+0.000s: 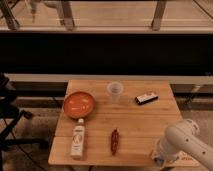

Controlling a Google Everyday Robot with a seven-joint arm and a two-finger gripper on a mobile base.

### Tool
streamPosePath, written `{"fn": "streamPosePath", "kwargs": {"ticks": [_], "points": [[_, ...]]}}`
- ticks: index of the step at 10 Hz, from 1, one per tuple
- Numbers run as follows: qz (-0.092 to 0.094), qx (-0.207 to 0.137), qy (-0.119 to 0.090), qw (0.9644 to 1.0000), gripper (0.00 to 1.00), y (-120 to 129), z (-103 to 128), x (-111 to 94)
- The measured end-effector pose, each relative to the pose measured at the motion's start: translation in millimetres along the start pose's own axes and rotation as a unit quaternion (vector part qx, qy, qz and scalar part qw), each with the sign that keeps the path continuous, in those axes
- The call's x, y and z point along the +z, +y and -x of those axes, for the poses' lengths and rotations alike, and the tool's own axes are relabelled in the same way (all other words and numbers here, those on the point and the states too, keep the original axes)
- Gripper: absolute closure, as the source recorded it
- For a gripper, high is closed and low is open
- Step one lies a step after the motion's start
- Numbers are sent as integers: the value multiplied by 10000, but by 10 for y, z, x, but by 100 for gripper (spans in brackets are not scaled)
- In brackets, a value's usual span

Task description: Wipe the white sponge on the table

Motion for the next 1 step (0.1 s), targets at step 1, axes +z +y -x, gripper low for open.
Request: {"fn": "streamPosePath", "kwargs": {"ticks": [1], "points": [[20, -95, -78, 9999, 100, -38, 85, 16]]}}
